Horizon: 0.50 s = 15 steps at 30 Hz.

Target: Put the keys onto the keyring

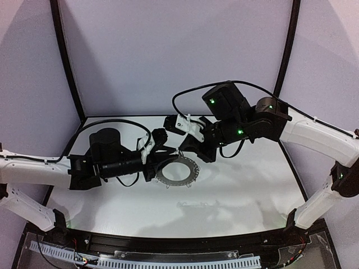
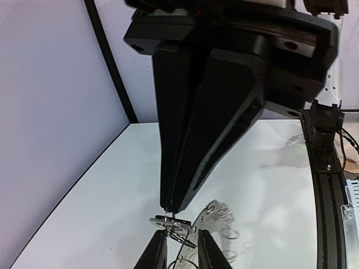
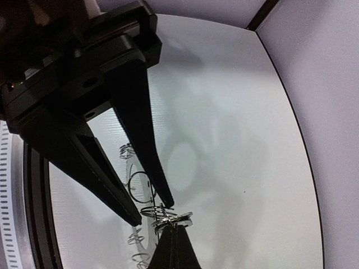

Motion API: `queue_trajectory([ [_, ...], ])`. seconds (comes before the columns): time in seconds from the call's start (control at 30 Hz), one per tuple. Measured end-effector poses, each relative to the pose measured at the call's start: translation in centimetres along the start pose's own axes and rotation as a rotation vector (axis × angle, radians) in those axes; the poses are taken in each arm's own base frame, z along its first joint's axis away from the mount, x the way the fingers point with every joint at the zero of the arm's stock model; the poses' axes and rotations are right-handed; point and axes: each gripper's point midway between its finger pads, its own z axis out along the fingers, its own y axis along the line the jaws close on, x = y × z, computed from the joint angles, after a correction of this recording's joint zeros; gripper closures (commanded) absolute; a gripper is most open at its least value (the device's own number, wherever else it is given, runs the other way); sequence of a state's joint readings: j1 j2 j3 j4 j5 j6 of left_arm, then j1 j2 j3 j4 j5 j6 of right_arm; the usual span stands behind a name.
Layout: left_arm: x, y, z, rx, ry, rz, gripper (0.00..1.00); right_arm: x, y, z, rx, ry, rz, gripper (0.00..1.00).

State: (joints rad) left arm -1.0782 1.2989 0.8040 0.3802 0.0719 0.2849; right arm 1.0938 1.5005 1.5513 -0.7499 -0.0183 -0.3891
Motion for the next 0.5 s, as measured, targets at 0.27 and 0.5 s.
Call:
queue_trajectory([
  [0.27,0.7,1.1,0.0,-0.065,0.034,-0.009,0.78,-0.3,-0.7,0.0,0.061,0.004,-0.003,1.00],
  [0.5,1.2,1.6,0.0,-0.099,0.058,-0.009,0.82,-0.5,-0.9,0.1,0.068,-0.005,-0.003,1.00],
])
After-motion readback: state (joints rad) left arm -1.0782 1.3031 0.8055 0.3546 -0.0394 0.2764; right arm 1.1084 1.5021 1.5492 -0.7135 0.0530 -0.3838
